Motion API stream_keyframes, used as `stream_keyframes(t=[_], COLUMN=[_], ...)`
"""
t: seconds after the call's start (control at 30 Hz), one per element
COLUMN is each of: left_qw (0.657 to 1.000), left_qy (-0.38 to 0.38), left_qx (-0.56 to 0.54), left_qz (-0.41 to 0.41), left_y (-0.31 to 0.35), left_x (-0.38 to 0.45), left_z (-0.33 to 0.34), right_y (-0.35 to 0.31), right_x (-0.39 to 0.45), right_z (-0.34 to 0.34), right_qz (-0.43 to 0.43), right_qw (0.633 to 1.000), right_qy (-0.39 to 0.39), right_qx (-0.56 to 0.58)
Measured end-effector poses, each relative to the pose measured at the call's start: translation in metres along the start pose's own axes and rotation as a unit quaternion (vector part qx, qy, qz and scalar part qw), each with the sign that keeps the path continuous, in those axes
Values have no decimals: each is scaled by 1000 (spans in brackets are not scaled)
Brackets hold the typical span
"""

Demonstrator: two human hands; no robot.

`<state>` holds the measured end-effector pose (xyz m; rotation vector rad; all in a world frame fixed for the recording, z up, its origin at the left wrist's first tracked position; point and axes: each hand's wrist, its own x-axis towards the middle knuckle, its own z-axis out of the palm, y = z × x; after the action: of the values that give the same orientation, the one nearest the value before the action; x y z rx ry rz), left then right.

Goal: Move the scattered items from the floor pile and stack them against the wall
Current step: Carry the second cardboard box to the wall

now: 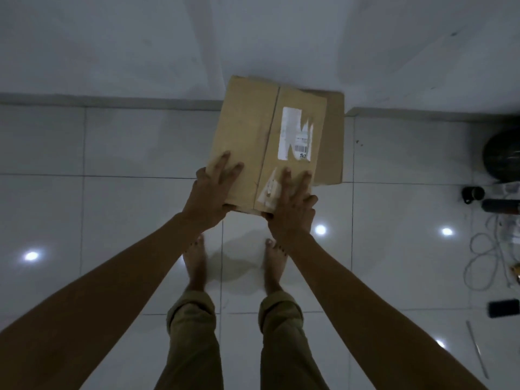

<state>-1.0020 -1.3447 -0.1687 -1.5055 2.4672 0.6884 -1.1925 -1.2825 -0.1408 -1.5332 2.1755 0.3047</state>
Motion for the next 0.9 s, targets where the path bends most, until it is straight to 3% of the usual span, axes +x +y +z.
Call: stream_keyframes(t=[0.2, 0.3, 0.4, 0.43, 0.5, 0.57, 0.77, 0.9], left_qw=[997, 982, 894, 857, 805, 795, 818, 866], left_qy=[27, 85, 185, 219, 255, 252, 240, 197], left_qx=[56, 44, -102, -190, -374, -452, -444, -404], left_qz=[-47, -165, -396, -426, -383, -317, -276, -219], left_y=[23, 29, 37, 38, 43, 54, 59, 42], left_x=[48, 71, 71, 65, 52, 44, 45, 59], left_z=[7, 0, 7, 14, 28, 38, 43, 24], right_y=[29, 21, 23, 28, 42, 55, 58, 61], right_x=[15, 15, 17, 18, 21, 27, 31, 31], right_z=[15, 18, 18, 19, 23, 26, 32, 30], right_qz=[-11, -53, -124, -162, -211, -202, -192, -215], right_qw=[996, 994, 979, 970, 958, 962, 973, 968], right_qy=[-43, -38, 16, 50, 103, 120, 104, 112], right_qx=[76, 93, 160, 175, 165, 139, 69, 60])
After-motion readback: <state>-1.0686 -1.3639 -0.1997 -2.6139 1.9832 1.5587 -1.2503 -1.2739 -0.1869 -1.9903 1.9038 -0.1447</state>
